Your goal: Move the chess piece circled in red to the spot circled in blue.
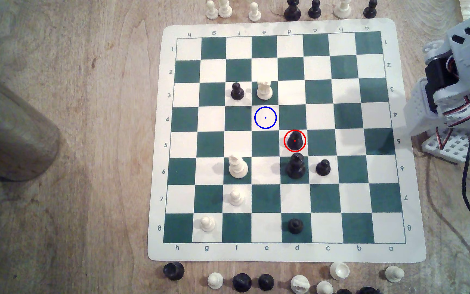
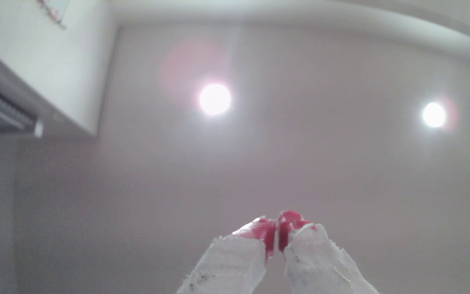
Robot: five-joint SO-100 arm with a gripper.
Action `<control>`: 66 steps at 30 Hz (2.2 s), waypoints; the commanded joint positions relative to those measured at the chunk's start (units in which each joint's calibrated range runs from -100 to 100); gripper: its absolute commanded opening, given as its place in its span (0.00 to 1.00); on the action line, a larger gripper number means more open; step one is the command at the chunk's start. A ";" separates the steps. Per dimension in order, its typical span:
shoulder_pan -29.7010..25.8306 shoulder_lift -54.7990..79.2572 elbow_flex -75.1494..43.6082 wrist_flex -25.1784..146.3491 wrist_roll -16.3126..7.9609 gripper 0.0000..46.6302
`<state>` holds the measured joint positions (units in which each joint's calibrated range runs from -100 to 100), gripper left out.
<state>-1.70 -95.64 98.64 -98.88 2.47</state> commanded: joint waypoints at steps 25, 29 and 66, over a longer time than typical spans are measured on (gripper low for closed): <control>-1.63 -0.03 -35.54 105.44 -0.34 0.00; -0.53 -0.03 -40.35 126.89 -0.29 0.00; -4.60 52.01 -59.21 167.84 -15.19 0.33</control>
<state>-6.64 -46.46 44.33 70.68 -12.04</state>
